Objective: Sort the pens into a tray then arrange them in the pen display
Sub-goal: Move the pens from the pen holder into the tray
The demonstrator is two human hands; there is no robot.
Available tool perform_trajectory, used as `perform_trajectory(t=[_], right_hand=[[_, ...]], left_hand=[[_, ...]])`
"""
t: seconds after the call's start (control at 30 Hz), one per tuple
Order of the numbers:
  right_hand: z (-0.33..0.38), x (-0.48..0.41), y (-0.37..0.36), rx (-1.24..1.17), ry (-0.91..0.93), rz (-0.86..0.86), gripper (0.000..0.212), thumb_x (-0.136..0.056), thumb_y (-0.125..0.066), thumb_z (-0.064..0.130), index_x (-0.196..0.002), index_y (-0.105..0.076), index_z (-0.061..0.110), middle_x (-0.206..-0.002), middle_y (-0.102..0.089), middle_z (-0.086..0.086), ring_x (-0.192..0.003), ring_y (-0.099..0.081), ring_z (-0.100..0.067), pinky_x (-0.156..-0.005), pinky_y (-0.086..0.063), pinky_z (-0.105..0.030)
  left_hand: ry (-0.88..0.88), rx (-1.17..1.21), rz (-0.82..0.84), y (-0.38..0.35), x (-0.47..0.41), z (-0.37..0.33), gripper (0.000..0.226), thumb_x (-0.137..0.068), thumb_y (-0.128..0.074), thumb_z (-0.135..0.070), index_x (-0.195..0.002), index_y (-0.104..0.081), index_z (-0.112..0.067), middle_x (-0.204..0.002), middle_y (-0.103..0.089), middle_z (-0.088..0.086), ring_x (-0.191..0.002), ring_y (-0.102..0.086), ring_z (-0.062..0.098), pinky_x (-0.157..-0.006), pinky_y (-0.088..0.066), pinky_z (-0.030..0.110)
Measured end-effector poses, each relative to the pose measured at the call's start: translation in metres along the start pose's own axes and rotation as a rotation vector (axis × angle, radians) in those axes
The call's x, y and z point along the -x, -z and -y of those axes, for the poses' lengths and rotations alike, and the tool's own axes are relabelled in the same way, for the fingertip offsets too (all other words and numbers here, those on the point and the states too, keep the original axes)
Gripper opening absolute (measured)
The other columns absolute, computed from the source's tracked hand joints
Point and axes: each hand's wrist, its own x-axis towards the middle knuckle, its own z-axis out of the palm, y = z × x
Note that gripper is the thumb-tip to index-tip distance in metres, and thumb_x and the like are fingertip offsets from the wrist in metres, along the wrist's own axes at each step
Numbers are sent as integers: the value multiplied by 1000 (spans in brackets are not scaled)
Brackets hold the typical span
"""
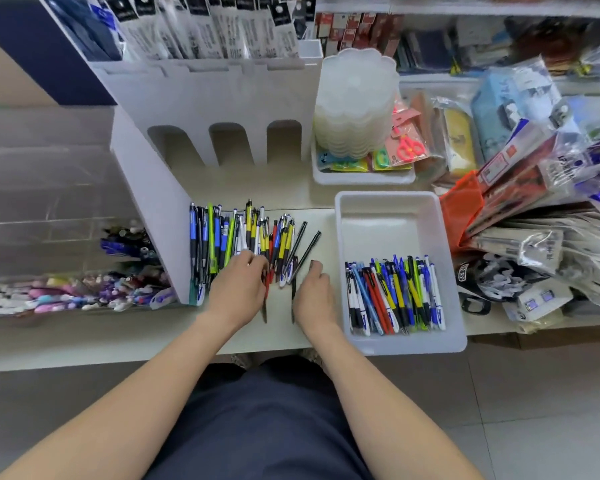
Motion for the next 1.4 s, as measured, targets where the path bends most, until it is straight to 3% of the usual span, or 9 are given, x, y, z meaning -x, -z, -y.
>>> perform_trajectory(t=[0.17, 0.37, 0.5, 0.7, 0.9, 1.07, 1.2, 1.3, 1.4], right_hand=[[20, -11, -12, -144, -75, -24, 68, -103, -56, 52, -143, -37, 1, -129, -43, -18, -113, -51, -36, -93, -46, -43], [45, -42, -10, -293, -321, -55, 85, -97, -60, 64, -145, -33, 0, -143, -32, -22, -125, -39, -38, -100, -42, -41], [60, -61, -8, -330, -378, 7, 99, -86, -68, 72, -148, -29, 5, -144, -27, -22, -130, -34, -42, -107, -40, -44], [68, -76, -16, -285, -447, 29, 80, -84, -76, 49, -136, -30, 8, -145, -27, -20, -127, -37, -41, -102, -49, -48], [76, -82, -16, -195, -424, 52, 84, -76, -87, 38, -132, -31, 8, -140, -27, -17, -127, -36, -38, -96, -53, -47], [74, -79, -23, -142, -371, 13, 63, -92, -69, 16, -139, -29, 4, -143, -28, -21, -124, -40, -40, -98, -51, -44], [70, -76, -22, -20, -256, -4, 56, -97, -66, 19, -138, -32, -1, -139, -38, -22, -119, -45, -39, -89, -39, -38], [65, -72, -17, 38, -175, -30, 56, -98, -63, 9, -141, -31, -5, -136, -47, -22, -121, -50, -38, -103, -42, -41], [59, -68, -12, -77, -171, -47, 58, -101, -66, 22, -139, -33, -5, -130, -55, -26, -119, -56, -44, -103, -46, -47]], left_hand=[[37, -81, -51, 4, 1, 12, 52, -89, -69, -7, -139, -57, -11, -138, -50, 12, -124, -49, 33, -98, -48, 46], [6, -171, 21, 7, -1, 23, 61, -88, -70, -11, -146, -51, -11, -154, -43, 16, -140, -39, 37, -106, -44, 50], [-8, -191, 66, 10, -3, 26, 61, -93, -64, -14, -151, -45, -11, -155, -39, 14, -139, -40, 35, -104, -45, 47], [-42, -230, 78, 18, -14, 30, 57, -95, -61, -17, -150, -46, -13, -154, -40, 12, -137, -40, 35, -105, -45, 45], [-74, -242, 103, 21, -20, 29, 50, -97, -58, -16, -146, -51, -15, -151, -43, 11, -137, -40, 33, -107, -44, 44], [-84, -254, 119, 23, -23, 32, 50, -97, -59, -16, -146, -51, -19, -150, -43, 8, -137, -39, 30, -109, -41, 41], [-84, -267, 124, 26, -25, 33, 48, -98, -59, -18, -145, -52, -20, -150, -44, 7, -136, -40, 29, -109, -40, 41], [-84, -268, 129, 29, -26, 32, 46, -99, -58, -20, -144, -53, -19, -149, -45, 7, -136, -40, 29, -108, -40, 41], [-92, -265, 120, 30, -27, 32, 43, -99, -56, -19, -142, -55, -19, -143, -49, 5, -131, -43, 27, -105, -40, 40]])
